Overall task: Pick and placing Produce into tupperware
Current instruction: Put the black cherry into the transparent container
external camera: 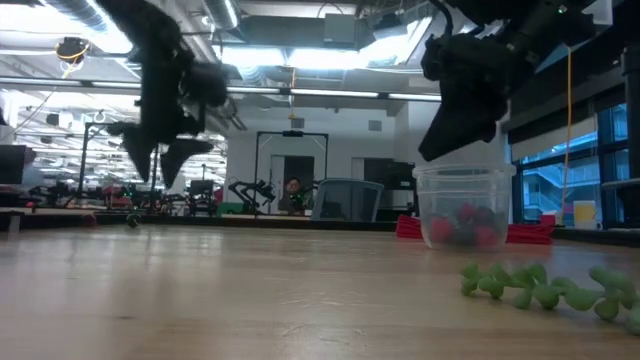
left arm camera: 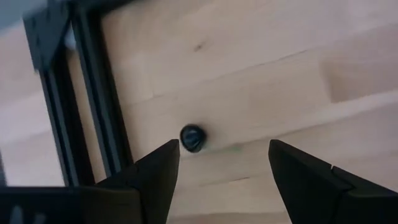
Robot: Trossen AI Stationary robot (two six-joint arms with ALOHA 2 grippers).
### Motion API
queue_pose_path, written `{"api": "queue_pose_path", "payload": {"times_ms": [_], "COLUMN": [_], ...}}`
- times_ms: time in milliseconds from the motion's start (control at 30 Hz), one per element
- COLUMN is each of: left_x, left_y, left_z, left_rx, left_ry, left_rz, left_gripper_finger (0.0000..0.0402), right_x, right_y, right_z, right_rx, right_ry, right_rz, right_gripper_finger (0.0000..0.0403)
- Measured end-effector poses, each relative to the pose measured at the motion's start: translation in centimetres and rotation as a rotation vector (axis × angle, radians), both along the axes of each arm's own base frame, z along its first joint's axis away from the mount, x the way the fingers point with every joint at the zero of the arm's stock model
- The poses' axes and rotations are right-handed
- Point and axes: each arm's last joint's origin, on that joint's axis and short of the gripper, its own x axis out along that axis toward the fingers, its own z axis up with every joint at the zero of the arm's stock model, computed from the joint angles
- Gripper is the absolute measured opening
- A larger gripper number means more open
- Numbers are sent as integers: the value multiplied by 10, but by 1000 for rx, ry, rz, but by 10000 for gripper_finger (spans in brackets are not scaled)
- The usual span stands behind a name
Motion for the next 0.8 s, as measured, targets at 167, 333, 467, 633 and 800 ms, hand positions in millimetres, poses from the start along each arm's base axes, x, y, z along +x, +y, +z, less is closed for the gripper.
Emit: {"api": "queue_pose_path", "payload": {"times_ms": [167, 333, 467, 633, 800], "left_x": [-16, -25, -26, -27, -29], "left_y": [1, 4, 8, 12, 17], "left_z": [-24, -38, -42, -46, -57], "left_rx": [-12, 6, 35, 1, -27], "left_ry": [2, -30, -73, -116, -86], "left_rz": [91, 168, 195, 231, 279], "left_gripper_finger": [240, 240, 240, 240, 240], "right_x": [4, 6, 6, 6, 6], "right_y": [0, 1, 1, 1, 1], "right_z": [3, 5, 5, 5, 5], "right_rx": [-12, -26, -25, -25, -27], "right_ry": [-48, -74, -74, -74, -72], "right_rz": [19, 35, 35, 35, 37], "right_gripper_finger": [122, 122, 122, 122, 122]}}
